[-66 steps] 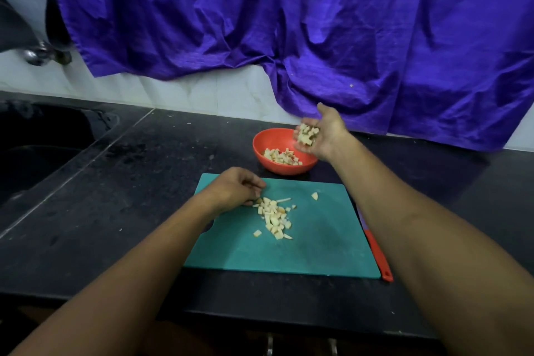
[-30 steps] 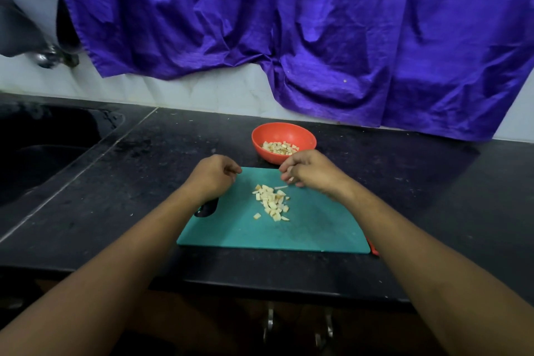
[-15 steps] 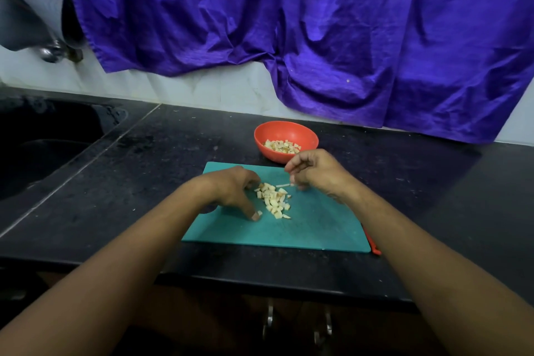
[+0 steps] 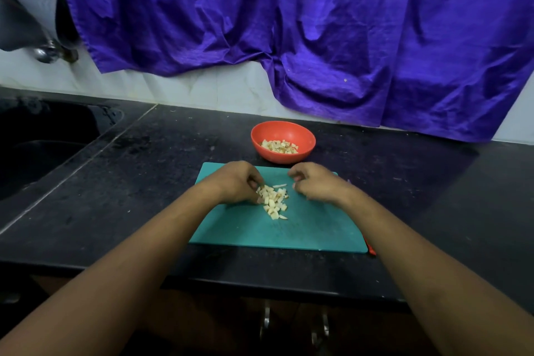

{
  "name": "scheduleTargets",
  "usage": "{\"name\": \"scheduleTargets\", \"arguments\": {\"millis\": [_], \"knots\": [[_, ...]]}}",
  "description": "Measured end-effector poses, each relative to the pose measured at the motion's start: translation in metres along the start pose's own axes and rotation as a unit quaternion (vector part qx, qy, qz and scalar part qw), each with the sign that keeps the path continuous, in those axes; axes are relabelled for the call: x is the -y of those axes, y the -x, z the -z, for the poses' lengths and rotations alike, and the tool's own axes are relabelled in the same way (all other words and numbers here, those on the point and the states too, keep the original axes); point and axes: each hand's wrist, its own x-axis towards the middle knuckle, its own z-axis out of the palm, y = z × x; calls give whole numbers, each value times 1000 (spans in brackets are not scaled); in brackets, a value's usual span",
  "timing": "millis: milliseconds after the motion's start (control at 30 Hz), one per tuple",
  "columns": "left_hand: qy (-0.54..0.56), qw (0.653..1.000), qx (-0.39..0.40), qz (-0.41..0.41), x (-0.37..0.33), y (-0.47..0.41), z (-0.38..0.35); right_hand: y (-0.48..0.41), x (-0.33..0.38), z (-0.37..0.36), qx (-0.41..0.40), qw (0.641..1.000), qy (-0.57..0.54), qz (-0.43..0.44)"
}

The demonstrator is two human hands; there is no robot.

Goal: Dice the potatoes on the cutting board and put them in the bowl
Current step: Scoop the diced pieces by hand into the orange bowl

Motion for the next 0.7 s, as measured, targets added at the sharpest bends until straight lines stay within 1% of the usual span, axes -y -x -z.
{"name": "scheduleTargets", "arguments": {"millis": [67, 100, 167, 233, 300, 367, 433, 500, 567, 700], "knots": [[-9, 1000, -10, 12, -3, 0, 2, -2, 8, -7, 3, 995, 98, 32], [-23, 1000, -6, 17, -3, -1, 2, -3, 12, -12, 9, 992, 119, 51], [-40, 999, 15, 13, 0, -3, 0, 0, 18, -18, 41, 993, 92, 66], [-19, 999, 34, -6, 4, -2, 1, 7, 20, -12, 77, 995, 18, 61], [-23, 999, 43, -11, 6, 2, 8, 13, 16, 1, 78, 995, -25, 49], [-54, 996, 65, 14, 6, 5, 17, 19, 11, 15, 83, 996, 15, 14], [-60, 991, 108, 51, 2, 5, 19, 24, 13, 19, 122, 989, 81, -27], [-45, 988, 134, 67, -5, 2, 14, 26, 20, 10, 143, 982, 118, -31], [-19, 990, 119, 69, -12, -4, 7, 24, 28, -3, 131, 984, 123, -17], [34, 992, 95, 71, -25, -8, 0, 17, 43, -17, 115, 991, 69, -27]]}}
